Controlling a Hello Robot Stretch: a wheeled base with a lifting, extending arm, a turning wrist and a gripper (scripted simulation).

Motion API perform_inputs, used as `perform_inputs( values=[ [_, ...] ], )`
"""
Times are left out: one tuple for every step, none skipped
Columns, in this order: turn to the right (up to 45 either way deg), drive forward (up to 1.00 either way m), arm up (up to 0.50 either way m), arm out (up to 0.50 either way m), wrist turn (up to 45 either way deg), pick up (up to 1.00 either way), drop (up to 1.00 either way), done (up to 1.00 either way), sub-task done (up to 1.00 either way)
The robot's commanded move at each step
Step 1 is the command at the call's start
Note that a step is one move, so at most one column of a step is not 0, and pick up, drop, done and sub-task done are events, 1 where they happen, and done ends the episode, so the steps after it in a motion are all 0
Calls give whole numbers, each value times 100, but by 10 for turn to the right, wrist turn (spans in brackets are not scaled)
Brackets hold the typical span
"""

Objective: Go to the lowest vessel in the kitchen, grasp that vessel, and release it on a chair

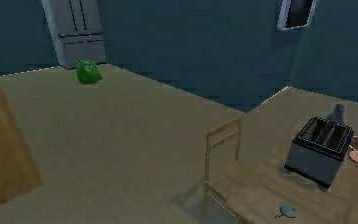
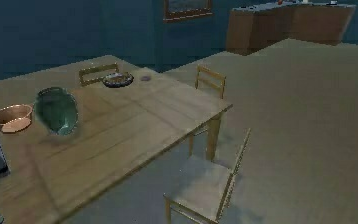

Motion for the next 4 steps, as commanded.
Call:
perform_inputs(
  values=[
    [-450, 0, 0, 0, 0, 0, 0, 0, 0],
    [-60, 0, 0, 0, 0, 0, 0, 0, 0],
    [-30, 0, 0, 0, 0, 0, 0, 0, 0],
    [0, 45, 0, 0, 0, 0, 0, 0, 0]
  ],
)
